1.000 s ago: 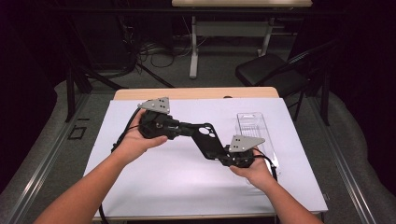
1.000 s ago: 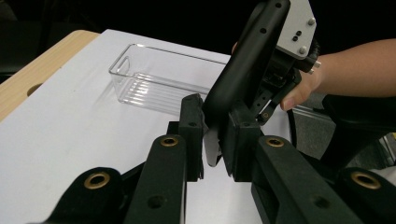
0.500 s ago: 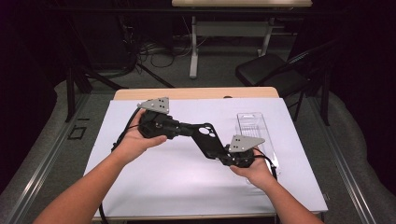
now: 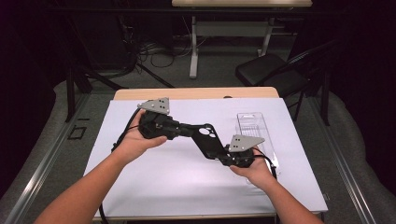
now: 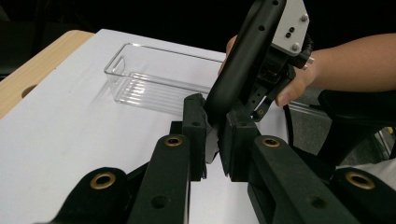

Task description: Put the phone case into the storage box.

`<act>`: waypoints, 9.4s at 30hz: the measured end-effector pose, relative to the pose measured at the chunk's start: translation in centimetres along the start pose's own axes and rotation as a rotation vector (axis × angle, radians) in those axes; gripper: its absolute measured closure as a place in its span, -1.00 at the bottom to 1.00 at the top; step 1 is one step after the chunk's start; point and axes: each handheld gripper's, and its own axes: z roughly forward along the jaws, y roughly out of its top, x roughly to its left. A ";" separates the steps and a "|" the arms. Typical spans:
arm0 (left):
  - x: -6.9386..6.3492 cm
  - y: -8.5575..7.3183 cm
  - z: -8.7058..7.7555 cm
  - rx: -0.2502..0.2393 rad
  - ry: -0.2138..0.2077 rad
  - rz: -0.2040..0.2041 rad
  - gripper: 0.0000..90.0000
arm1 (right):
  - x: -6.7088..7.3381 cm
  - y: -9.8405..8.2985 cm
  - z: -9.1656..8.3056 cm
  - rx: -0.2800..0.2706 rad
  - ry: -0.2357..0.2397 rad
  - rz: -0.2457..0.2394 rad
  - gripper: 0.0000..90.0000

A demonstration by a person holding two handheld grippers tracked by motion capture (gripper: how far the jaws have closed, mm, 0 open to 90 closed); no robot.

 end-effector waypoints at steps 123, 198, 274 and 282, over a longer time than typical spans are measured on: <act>-0.1 0.3 4.0 0.261 0.307 -0.229 0.82 | 0.8 7.7 -1.6 0.178 -0.398 -0.022 0.17; -0.9 0.5 5.9 0.293 0.315 -0.224 0.82 | 1.0 8.2 -0.4 0.318 -0.489 -0.021 0.81; 0.0 -2.1 3.5 0.159 0.376 -0.241 0.08 | -3.6 8.8 -5.4 0.158 -0.478 0.034 0.82; 0.1 -2.9 2.7 0.167 0.389 -0.254 0.10 | -4.7 9.1 -6.8 0.120 -0.482 0.025 0.82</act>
